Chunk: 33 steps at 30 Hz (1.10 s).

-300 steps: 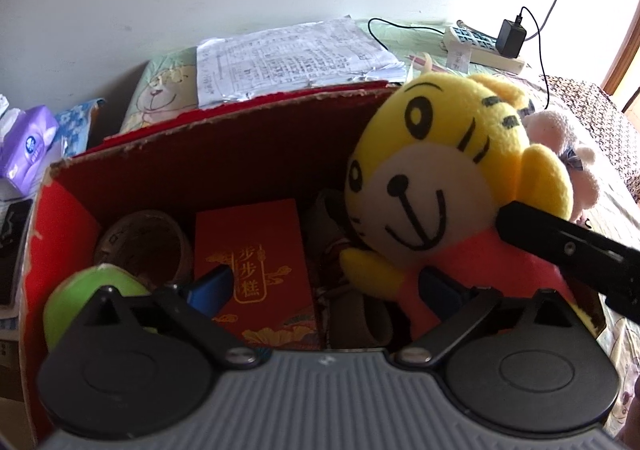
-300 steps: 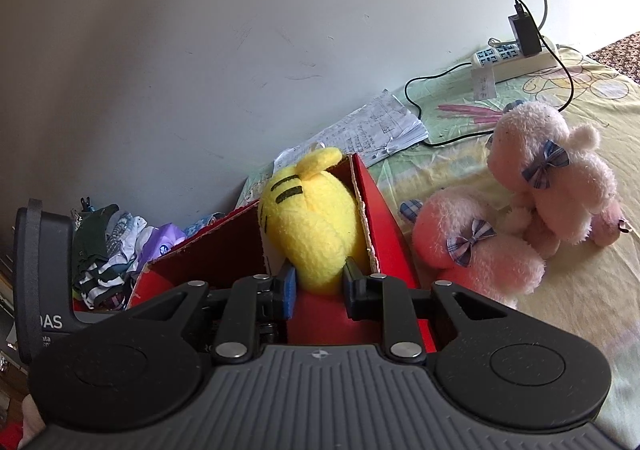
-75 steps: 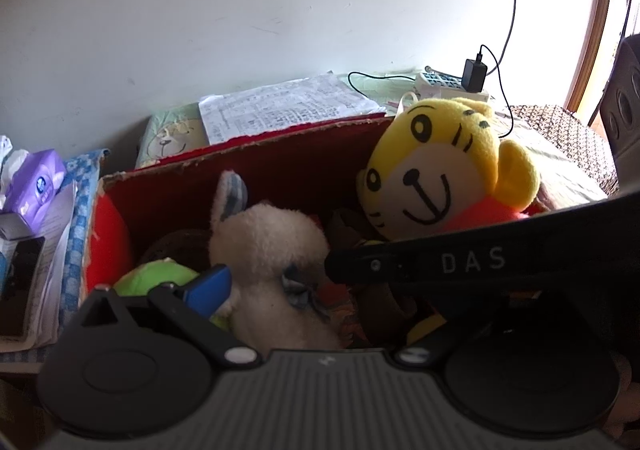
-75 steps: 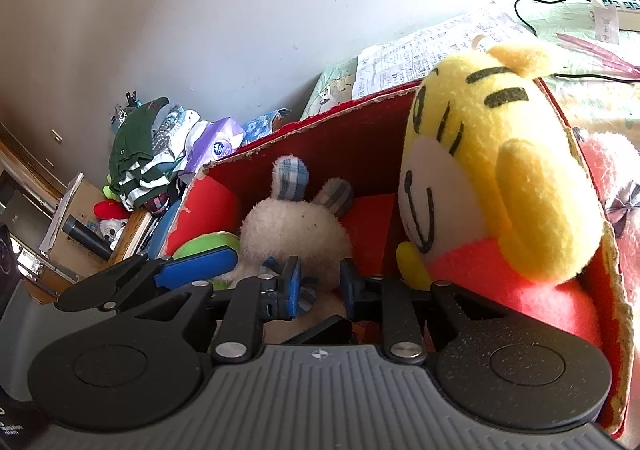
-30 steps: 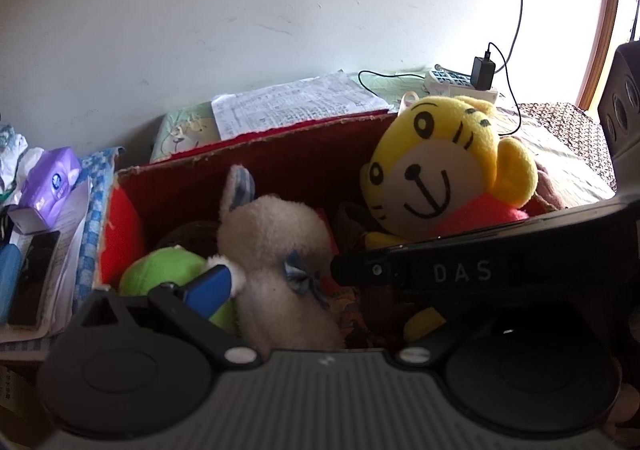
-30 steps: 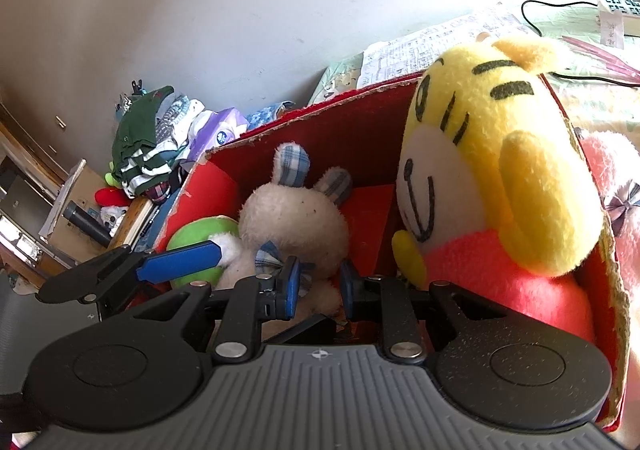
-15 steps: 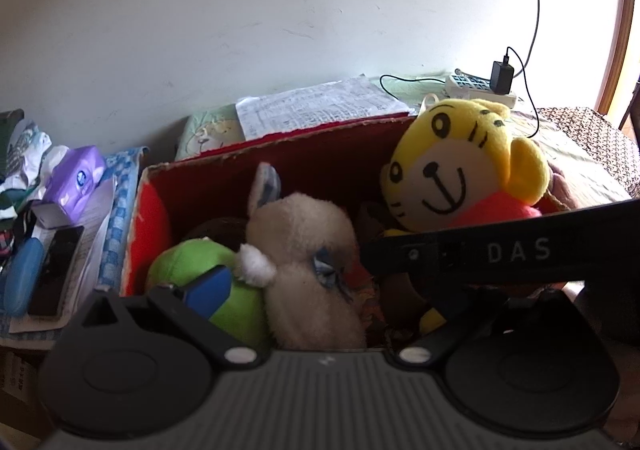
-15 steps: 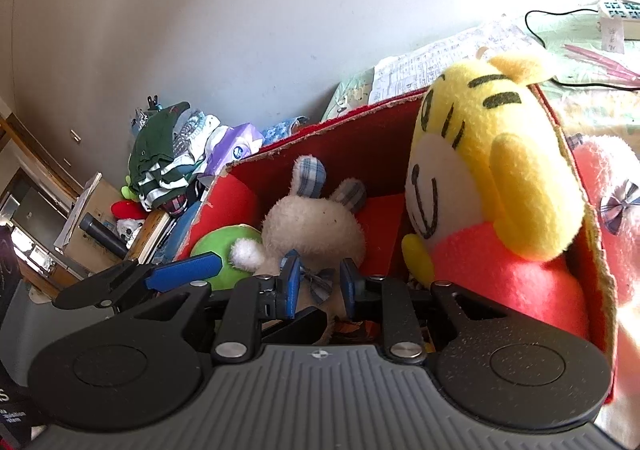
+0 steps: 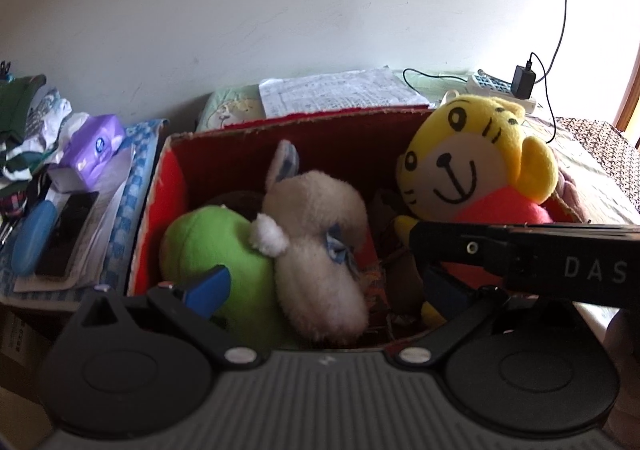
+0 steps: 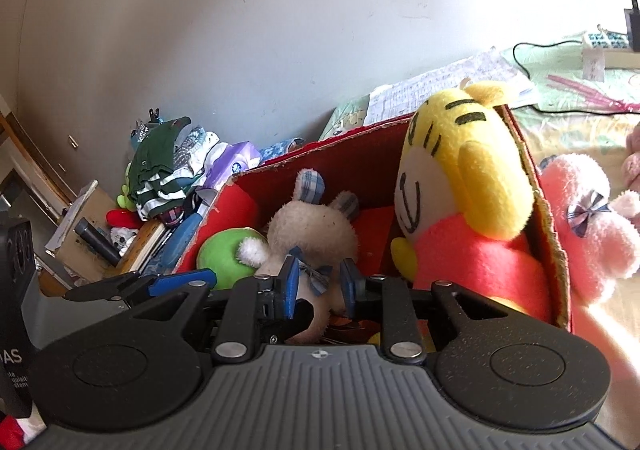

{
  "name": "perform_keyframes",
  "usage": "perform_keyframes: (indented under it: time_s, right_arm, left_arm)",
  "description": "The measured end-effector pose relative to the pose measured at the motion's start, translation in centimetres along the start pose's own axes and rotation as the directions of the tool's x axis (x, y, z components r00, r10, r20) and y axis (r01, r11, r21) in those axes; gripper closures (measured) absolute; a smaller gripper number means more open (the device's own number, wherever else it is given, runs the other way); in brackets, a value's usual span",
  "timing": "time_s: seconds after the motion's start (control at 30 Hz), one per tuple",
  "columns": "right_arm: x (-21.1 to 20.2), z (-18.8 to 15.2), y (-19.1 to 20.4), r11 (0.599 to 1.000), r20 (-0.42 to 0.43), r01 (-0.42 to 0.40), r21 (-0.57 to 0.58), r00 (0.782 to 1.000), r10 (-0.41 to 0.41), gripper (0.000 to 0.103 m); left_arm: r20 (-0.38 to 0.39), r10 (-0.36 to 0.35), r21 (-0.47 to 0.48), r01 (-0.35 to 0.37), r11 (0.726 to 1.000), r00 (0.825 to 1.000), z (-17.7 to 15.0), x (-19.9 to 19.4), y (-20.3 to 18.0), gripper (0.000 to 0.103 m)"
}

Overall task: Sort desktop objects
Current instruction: 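Open both grippers and release the white bunny in the box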

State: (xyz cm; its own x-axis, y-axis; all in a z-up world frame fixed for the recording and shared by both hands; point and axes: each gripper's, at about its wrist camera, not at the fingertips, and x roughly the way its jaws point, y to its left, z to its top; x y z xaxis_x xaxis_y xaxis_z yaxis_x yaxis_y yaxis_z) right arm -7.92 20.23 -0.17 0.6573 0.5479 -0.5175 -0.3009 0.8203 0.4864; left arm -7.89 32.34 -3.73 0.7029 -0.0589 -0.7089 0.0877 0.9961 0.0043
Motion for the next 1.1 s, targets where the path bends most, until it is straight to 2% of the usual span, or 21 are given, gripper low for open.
perform_keyframes:
  time_s: [0.1, 0.73, 1.1]
  right_arm:
    - [-0.1, -0.4, 0.6, 0.999, 0.011, 0.024, -0.045, 1.0, -0.023, 0.079]
    - [-0.4, -1.1, 0.6, 0.998, 0.055, 0.037, -0.041, 0.998, -0.035, 0.079]
    - [-1.0, -1.4, 0.3, 0.999, 0.083, 0.008, -0.044, 0.997, -0.004, 0.079]
  left_arm:
    - [0.001, 0.005, -0.017, -0.005, 1.0, 1.0, -0.3, -0.1, 0.0, 0.0]
    - [0.029, 0.009, -0.087, -0.007, 0.996, 1.0, -1.2, 0.0, 0.3, 0.0]
    - [0.042, 0.022, -0.089, -0.018, 0.996, 0.999, -1.3, -0.1, 0.1, 0.0]
